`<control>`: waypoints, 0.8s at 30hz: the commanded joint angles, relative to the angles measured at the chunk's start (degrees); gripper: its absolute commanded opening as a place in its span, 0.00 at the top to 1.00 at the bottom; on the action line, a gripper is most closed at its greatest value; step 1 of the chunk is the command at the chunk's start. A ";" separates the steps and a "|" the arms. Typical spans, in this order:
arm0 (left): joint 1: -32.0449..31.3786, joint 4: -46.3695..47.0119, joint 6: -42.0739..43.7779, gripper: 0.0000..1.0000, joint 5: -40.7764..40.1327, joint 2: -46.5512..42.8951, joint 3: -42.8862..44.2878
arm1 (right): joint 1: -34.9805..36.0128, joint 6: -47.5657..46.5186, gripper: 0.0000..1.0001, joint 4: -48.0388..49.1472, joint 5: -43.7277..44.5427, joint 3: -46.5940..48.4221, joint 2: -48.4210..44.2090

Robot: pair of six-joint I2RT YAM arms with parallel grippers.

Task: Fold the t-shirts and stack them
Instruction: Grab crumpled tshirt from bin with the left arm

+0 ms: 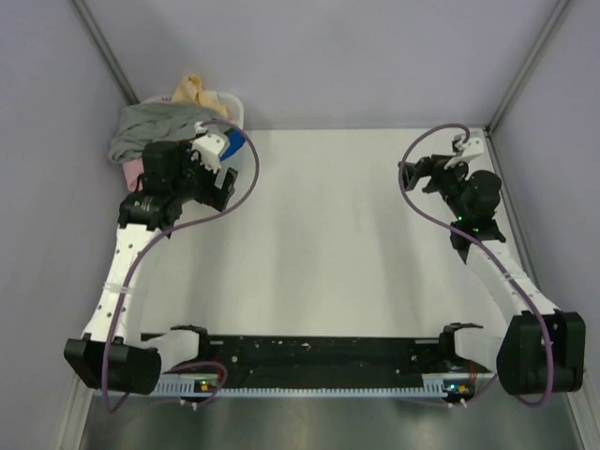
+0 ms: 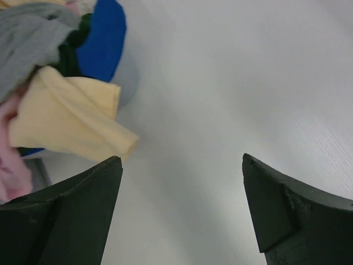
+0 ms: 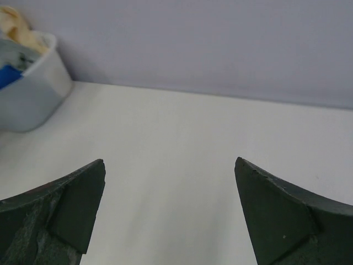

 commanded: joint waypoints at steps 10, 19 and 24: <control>11.49 -9.11 -4.81 0.12 -15.29 42.88 48.63 | 7.87 7.48 0.03 -18.21 -19.65 15.43 -5.35; 12.02 -17.65 6.01 0.24 -7.09 58.81 68.89 | 8.48 4.67 0.03 -20.23 -22.03 12.89 -7.28; 12.54 -17.11 7.95 0.35 -10.43 60.83 68.80 | 8.93 3.87 0.03 -20.24 -21.76 12.54 -7.72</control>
